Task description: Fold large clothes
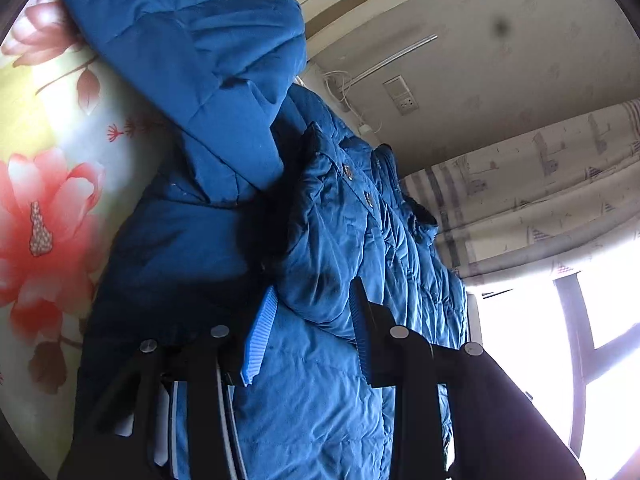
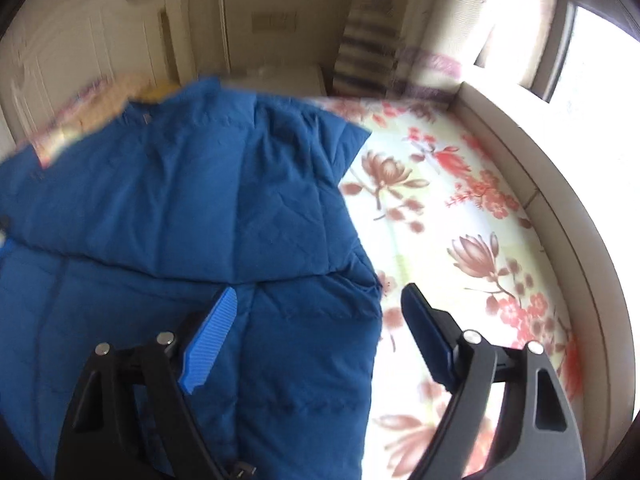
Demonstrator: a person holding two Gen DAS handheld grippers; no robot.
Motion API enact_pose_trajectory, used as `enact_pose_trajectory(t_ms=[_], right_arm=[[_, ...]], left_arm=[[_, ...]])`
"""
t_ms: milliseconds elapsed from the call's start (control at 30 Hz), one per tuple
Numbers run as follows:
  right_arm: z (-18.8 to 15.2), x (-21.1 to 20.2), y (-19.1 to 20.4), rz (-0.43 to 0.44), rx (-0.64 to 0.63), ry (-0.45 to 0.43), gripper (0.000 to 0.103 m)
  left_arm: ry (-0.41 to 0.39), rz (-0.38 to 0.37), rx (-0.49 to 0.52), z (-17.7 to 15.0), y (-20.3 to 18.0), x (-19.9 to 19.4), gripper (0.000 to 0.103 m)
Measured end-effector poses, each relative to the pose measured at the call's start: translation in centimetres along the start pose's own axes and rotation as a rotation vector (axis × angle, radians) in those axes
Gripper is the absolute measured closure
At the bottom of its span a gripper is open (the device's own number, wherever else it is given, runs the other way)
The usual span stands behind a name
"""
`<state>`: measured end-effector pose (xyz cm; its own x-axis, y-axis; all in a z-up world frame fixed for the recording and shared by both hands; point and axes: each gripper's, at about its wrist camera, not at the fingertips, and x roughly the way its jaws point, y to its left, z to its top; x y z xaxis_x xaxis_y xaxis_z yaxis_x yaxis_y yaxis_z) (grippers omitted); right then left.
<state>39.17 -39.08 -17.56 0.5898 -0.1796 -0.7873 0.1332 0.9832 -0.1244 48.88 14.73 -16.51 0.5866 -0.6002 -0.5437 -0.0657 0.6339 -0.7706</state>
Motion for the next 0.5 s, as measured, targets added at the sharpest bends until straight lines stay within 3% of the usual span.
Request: enact_pose_trajectory(t_ms=[167, 233, 333, 367, 400, 500], right_arm=[[0.8, 0.5, 1.9, -0.077, -0.091, -0.071, 0.023], [0.9, 0.7, 2.6, -0.093, -0.112, -0.118, 0.034], [0.5, 0.5, 2.3, -0.107, -0.085, -0.148, 0.061], [0.3, 0.1, 1.6, -0.103, -0.061, -0.154, 0.080], [0.4, 0.0, 1.0, -0.078, -0.036, -0.159, 0.087], [0.2, -0.1, 0.9, -0.052, -0.067, -0.146, 0.085]], left_arm=[[-0.015, 0.035, 0.026, 0.4, -0.9, 1.1, 0.077], [-0.027, 0.075, 0.073, 0.1, -1.7, 1.9, 0.088], [-0.050, 0.061, 0.118, -0.6, -2.7, 1.3, 0.092], [-0.064, 0.054, 0.132, -0.9, -3.1, 0.7, 0.092], [-0.085, 0.053, 0.144, -1.1, -3.7, 0.0, 0.092], [-0.097, 0.098, 0.148, -1.7, -4.0, -0.8, 0.092]])
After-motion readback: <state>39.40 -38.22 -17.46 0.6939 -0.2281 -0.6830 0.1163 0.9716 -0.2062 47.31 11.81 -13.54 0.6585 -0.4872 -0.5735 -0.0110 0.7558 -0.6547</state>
